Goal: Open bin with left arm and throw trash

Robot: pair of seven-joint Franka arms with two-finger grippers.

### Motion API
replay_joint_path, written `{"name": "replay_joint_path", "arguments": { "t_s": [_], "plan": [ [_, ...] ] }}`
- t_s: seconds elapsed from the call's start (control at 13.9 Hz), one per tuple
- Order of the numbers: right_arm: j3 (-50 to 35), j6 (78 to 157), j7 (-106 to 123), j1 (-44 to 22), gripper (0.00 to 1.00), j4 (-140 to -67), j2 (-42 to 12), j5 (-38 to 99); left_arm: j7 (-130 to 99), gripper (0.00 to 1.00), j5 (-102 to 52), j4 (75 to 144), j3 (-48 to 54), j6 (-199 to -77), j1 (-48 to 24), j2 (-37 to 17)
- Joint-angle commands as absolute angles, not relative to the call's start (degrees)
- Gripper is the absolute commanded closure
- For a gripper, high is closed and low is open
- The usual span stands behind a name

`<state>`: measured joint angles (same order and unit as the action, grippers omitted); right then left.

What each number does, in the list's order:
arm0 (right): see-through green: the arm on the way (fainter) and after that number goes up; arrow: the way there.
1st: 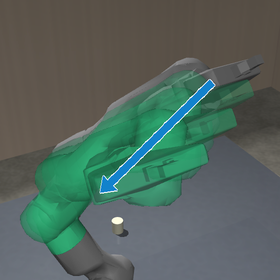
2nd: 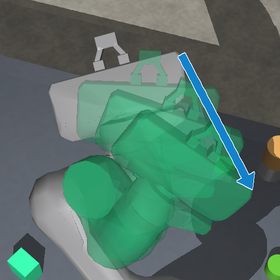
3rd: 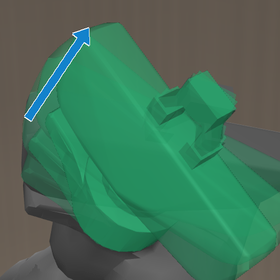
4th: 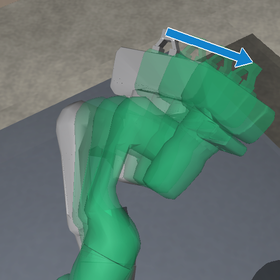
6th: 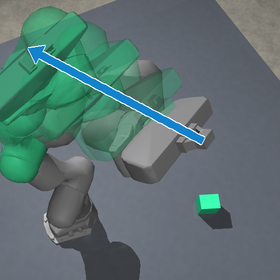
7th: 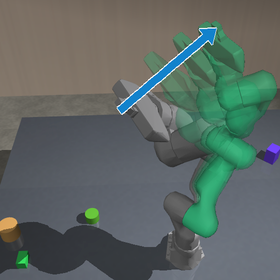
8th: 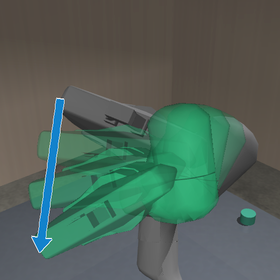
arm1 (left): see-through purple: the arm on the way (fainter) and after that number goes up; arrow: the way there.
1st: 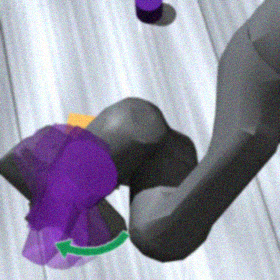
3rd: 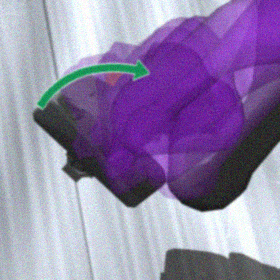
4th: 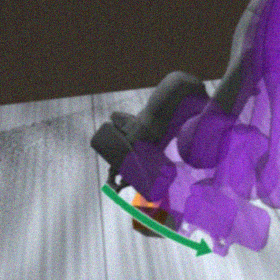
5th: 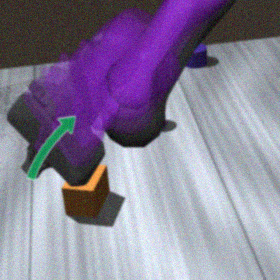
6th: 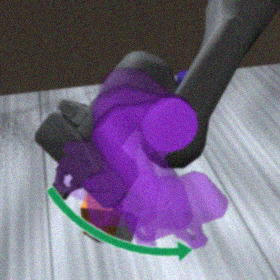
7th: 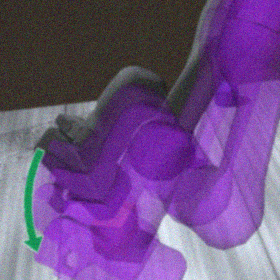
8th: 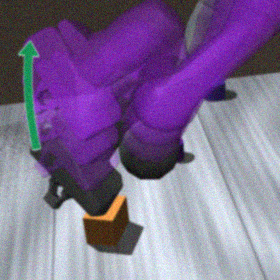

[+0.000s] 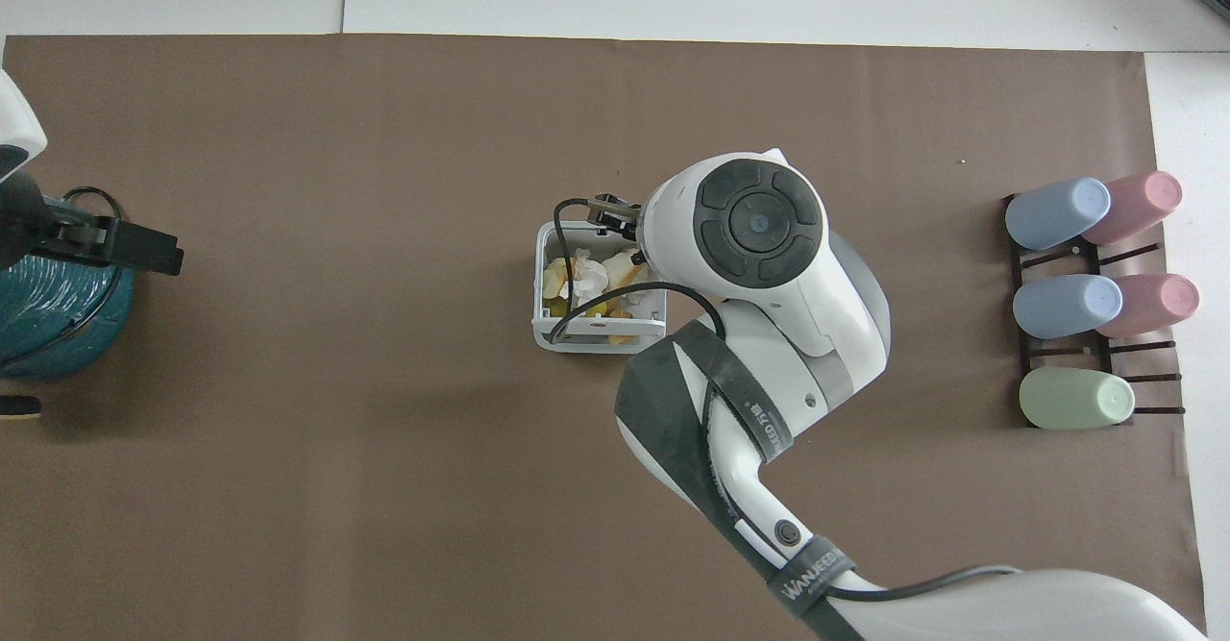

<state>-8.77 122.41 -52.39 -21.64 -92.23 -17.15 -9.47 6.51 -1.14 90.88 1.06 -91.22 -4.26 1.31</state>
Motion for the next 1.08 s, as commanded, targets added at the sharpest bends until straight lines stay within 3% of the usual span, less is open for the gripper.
{"name": "replay_joint_path", "arguments": {
  "t_s": [0.0, 0.43, 0.65, 1.0],
  "plan": [
    [-9.4, 119.5, -44.2, -17.0, 0.00, -91.8, -14.4, -12.4, 6.9, 0.00, -0.5, 91.8, 1.6, -91.7, -3.9, 2.1],
    [-9.4, 106.5, -29.1, -4.6, 0.00, -91.8, -4.2, -6.2, 6.9, 0.00, -0.5, 91.8, 1.6, -91.8, -3.8, 2.1],
    [-9.0, 100.3, -21.7, 1.2, 0.00, -91.8, -1.8, -3.2, 6.5, 0.00, -0.5, 91.8, 1.5, -92.1, -3.5, 2.1],
    [0.9, 91.7, -12.2, -0.4, 0.00, -91.7, 2.9, 0.0, 6.6, 0.00, -0.5, 91.8, 1.5, -91.2, -3.6, 2.1]
  ]
}}
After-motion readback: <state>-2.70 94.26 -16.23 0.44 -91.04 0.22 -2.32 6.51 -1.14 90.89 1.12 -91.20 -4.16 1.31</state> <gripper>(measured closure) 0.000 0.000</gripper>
